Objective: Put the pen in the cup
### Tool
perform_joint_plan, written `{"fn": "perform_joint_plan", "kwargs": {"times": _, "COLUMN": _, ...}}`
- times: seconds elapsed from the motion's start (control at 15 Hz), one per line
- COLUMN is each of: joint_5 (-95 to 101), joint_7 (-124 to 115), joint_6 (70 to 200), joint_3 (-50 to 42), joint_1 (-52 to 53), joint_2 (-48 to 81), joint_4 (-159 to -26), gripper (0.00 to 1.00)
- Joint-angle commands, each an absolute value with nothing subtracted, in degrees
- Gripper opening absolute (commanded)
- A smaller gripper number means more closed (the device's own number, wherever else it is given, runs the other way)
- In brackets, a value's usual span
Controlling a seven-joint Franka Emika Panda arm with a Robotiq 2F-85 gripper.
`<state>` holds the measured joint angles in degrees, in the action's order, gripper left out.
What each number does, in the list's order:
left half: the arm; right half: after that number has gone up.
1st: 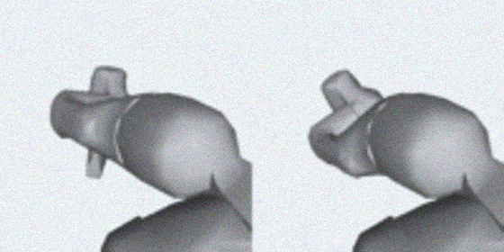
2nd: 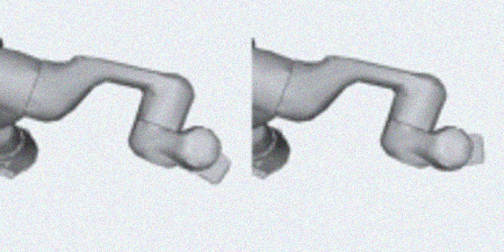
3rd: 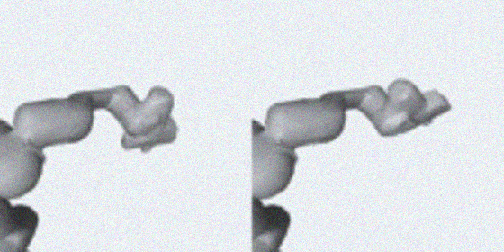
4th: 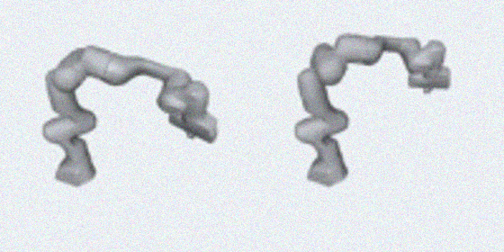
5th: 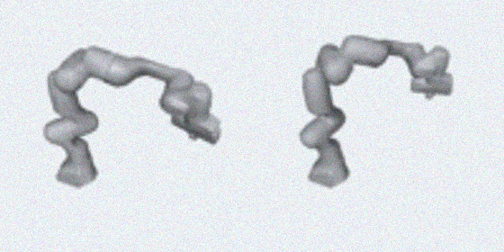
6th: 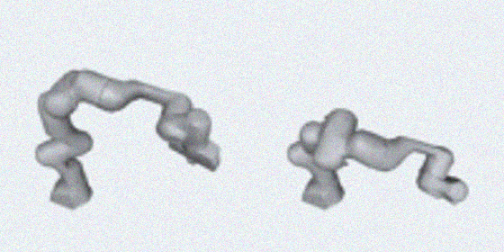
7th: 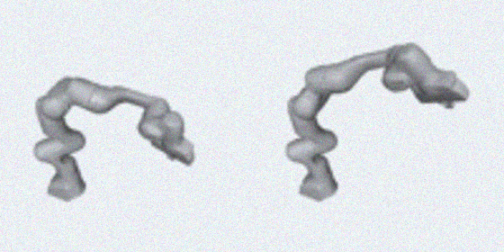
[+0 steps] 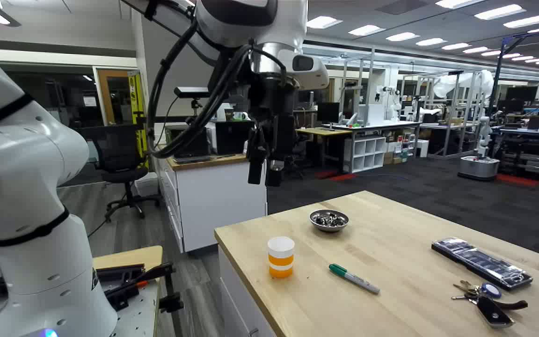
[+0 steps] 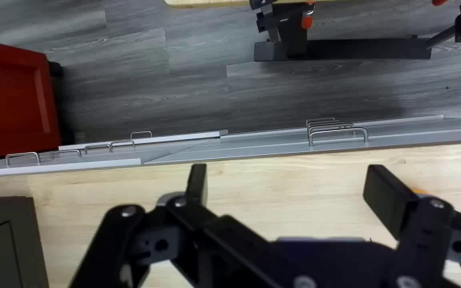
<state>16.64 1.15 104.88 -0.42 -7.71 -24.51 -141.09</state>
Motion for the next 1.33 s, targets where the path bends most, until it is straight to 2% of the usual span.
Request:
{"fn": "perform_joint_plan", "kwargs": {"times": 0.0, "joint_5": 17.0, "joint_7": 0.8, "joint_6": 104.7, "joint_3": -1.4, "joint_1": -6.6, "joint_2": -24.5, "joint_4": -141.0, "gripper": 1.00}}
{"fn": "perform_joint_plan", "kwargs": {"times": 0.67, "joint_5": 17.2, "joint_7": 0.2, "joint_6": 104.9, "joint_3": -1.3, "joint_1": -6.7, "joint_2": -24.3, "joint_4": -140.9, "gripper": 1.00}}
{"fn": "perform_joint_plan", "kwargs": {"times": 1.27, "joint_5": 15.0, "joint_7": -17.7, "joint_6": 118.2, "joint_3": -0.2, "joint_1": -8.0, "joint_2": -16.7, "joint_4": -138.5, "gripper": 1.00}}
